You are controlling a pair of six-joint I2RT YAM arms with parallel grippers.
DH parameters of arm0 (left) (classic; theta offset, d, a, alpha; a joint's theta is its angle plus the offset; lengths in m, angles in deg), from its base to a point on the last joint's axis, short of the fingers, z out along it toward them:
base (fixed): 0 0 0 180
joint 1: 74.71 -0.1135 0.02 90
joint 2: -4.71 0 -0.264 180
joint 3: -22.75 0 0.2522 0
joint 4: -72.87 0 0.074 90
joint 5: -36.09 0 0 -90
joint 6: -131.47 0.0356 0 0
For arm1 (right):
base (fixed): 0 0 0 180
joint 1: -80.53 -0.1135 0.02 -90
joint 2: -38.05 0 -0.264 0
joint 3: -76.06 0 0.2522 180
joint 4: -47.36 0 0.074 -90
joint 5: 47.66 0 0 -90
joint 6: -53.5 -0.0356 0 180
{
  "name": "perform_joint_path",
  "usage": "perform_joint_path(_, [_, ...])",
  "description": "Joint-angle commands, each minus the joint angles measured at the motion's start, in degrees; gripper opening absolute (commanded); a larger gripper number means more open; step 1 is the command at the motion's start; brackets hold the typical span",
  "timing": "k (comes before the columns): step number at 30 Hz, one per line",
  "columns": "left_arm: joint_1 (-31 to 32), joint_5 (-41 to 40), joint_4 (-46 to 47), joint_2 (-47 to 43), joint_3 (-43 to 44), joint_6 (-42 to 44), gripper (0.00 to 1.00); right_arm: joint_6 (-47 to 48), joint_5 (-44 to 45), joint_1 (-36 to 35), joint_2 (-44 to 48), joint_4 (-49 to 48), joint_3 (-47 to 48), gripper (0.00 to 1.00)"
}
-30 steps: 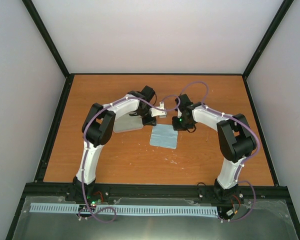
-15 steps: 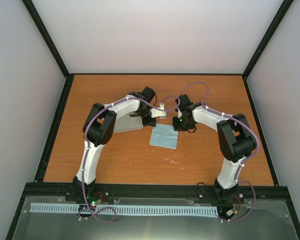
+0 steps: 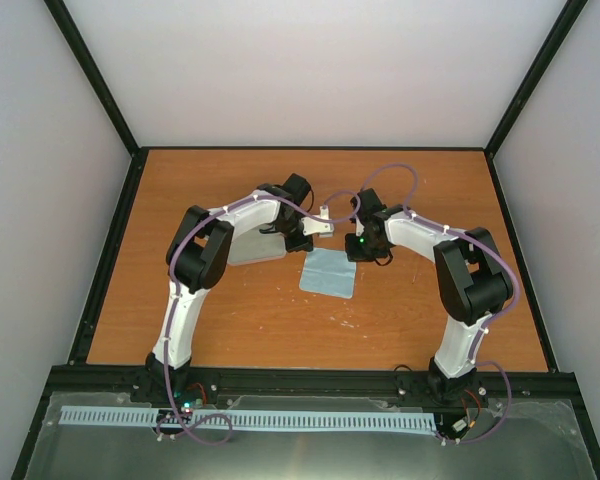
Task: Organize the sunglasses
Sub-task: Fold the glasses cleaning cloth at the center of the board.
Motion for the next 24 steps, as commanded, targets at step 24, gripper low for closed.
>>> perform_joint_path(24, [0.8, 4.8, 1.0, -12.0, -7.6, -4.2, 0.01, 0.3, -1.8, 0.0, 9.5, -5.7, -7.9, 0.03])
